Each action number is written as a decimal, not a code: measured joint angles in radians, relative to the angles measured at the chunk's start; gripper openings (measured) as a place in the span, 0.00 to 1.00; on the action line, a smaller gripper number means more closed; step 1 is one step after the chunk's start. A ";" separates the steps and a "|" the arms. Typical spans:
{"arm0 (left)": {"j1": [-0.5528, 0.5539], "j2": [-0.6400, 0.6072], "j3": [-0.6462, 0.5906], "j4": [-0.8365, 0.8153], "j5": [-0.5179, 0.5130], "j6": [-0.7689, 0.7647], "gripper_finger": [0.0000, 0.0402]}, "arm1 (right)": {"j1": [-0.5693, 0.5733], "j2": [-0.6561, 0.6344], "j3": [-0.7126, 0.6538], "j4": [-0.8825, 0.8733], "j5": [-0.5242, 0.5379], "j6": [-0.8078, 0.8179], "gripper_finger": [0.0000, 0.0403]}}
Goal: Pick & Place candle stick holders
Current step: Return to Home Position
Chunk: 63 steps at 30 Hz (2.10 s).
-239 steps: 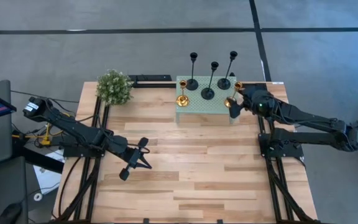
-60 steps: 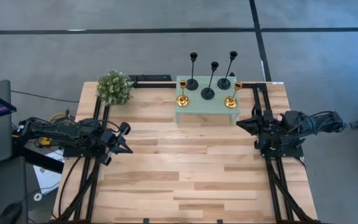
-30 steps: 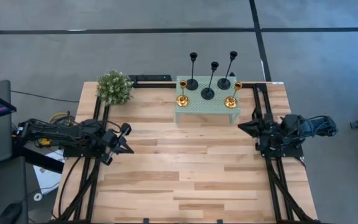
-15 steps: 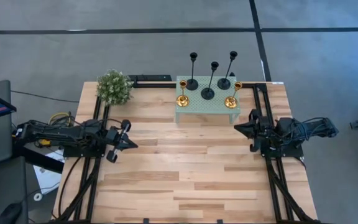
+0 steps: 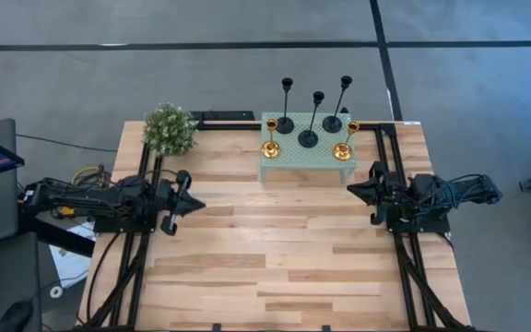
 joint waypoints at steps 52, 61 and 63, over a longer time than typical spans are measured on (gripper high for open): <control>0.000 0.004 0.001 -0.372 -0.266 0.187 0.02 | 0.000 0.000 0.000 -0.331 0.000 -0.028 0.03; 0.000 0.003 0.001 -0.373 -0.266 0.216 0.02 | 0.002 0.000 0.000 -0.332 0.000 -0.092 0.03; 0.000 0.003 0.001 -0.374 -0.266 0.217 0.02 | 0.002 0.000 0.000 -0.332 -0.001 -0.027 0.03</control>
